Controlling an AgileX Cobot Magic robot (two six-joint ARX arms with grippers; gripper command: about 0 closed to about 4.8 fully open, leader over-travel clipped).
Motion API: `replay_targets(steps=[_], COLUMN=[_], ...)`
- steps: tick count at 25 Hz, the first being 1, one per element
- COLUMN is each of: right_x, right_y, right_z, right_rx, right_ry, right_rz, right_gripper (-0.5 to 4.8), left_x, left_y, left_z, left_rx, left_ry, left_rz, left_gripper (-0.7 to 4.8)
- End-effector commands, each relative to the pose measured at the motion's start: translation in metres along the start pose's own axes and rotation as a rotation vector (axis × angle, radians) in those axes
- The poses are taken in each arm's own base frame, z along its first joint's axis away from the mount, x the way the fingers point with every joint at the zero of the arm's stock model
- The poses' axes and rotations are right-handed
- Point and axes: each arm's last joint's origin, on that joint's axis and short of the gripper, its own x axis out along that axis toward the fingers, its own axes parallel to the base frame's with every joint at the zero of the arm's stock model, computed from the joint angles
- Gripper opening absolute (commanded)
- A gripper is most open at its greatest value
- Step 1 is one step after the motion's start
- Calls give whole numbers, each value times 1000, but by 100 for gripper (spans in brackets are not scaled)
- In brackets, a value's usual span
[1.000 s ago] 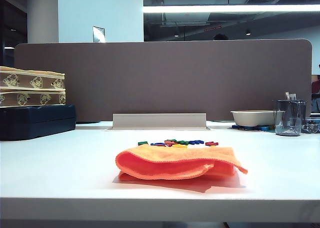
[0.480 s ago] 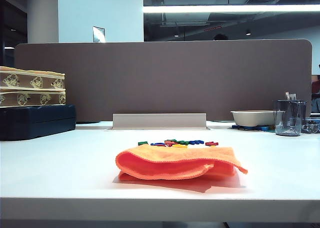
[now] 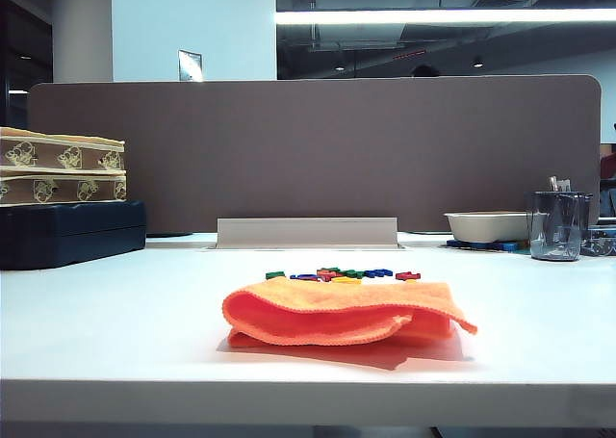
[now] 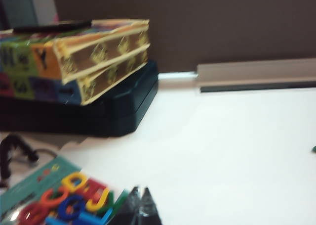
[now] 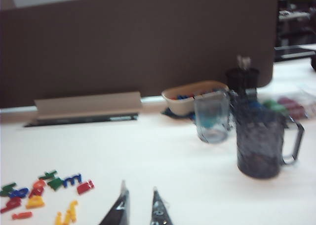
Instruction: Use an orange cloth to wipe the letter magnets on the table away for a distance.
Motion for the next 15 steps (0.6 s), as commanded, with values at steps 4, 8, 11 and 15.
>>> replay_targets(steps=[4,8,11,15], right_x=[0,10,21,38], right_y=[5,8,10,13], right_z=[21,39,48,57], right_rx=[-26,-104,-129,-118], right_ry=[-15,34,70,117], right_rz=[65,140,178,283], right_gripper=[74,78,78,112], left_x=[-1,-1,-1,-1], left_y=[-1,-1,-1,-1], left_z=[13,12,12,12], left_rx=[3,-2,-2,-2], left_ry=[-116,-113,-108,-108], left_rz=[-63,-63,-62,-61], left_gripper=[-1,-1,-1,-1])
